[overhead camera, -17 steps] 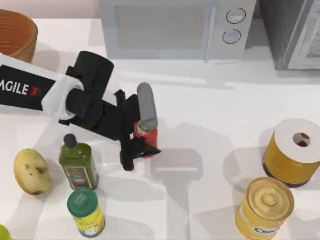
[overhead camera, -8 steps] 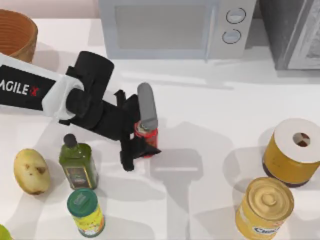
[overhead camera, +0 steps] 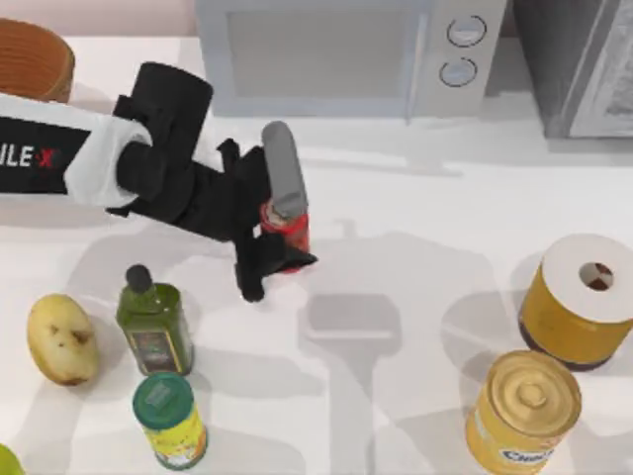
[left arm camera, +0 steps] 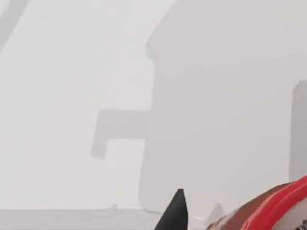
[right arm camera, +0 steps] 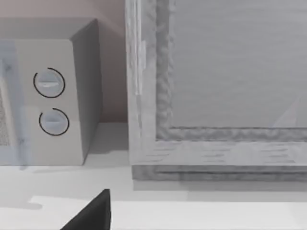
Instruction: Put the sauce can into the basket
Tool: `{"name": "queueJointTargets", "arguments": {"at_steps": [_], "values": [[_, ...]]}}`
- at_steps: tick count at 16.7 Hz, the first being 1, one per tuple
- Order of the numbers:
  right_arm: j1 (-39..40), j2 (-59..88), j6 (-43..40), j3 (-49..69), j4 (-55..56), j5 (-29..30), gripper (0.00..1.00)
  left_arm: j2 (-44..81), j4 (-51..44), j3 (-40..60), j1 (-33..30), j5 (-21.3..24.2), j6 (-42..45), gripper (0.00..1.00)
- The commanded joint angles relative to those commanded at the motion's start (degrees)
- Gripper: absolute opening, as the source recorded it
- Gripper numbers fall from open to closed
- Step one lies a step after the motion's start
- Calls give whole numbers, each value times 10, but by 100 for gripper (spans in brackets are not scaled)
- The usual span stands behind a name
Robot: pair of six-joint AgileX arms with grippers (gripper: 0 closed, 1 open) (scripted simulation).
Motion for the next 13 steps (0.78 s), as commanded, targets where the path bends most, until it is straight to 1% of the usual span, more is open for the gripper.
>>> {"name": "queueJointTargets", "arguments": {"at_steps": [3,6,9,13], "values": [[0,0,0,0,0,0,100,-44,-40,90,35,-5,-32,0],[0,0,0,0,0,0,100,-77,-103,201,87,-30,-84,0],[0,0,0,0,0,0,100,-93,-178,288,155,-82,-153,0],[0,0,0,0,0,0,100,-92,-270,378,255,-176,-256,0]]}}
